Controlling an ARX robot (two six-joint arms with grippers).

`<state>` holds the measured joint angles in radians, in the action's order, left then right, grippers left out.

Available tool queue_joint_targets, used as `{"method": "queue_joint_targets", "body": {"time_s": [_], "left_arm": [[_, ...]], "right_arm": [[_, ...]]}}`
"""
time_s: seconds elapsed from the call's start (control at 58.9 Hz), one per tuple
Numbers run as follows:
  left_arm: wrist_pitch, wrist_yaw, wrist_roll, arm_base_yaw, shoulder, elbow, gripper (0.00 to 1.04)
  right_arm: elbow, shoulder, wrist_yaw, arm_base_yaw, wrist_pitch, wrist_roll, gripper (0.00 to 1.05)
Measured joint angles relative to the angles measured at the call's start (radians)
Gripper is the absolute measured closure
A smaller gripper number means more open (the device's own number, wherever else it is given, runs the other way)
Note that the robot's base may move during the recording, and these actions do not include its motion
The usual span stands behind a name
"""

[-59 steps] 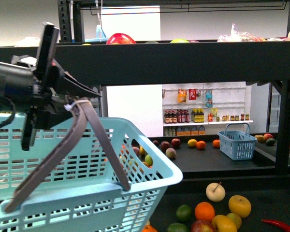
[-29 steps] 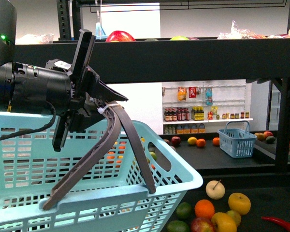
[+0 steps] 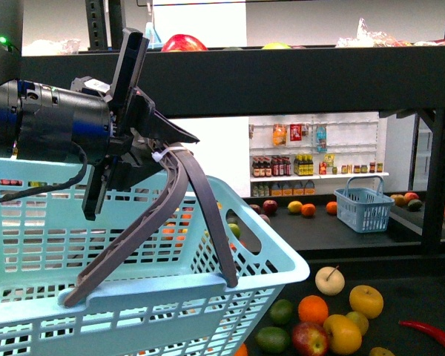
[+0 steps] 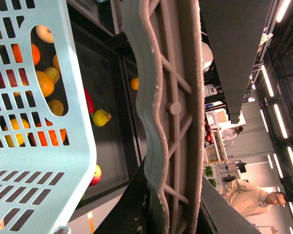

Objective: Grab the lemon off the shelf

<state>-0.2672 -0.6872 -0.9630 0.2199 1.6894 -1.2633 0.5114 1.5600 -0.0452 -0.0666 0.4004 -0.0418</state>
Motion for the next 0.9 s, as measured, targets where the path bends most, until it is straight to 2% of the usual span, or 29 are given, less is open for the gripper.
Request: {"method": "queue_joint_targets", "body": {"time_s": [0.136,0.288,0.543,0.899], "left_arm": [[0.0,0.0,0.002,0.0,0.0,0.0,0.91],[0.0,0.0,0.001,0.0,0.0,0.0,0.91],[0.0,0.0,0.001,0.0,0.0,0.0,0.91],[0.0,0.0,0.001,0.0,0.0,0.0,0.91]], "right_arm": [[0.319,0.335,0.037,0.031,-0.127,-0.023,0.07],[0.563,0.531,0.002,0.073,-0.246,-0.072,0.07],[0.852,0.759,-0.047,0.124,-0.373,-0.14,0.07],[1.152,0.972,-0.09,0.163,-0.512,-0.167,0.07]]}}
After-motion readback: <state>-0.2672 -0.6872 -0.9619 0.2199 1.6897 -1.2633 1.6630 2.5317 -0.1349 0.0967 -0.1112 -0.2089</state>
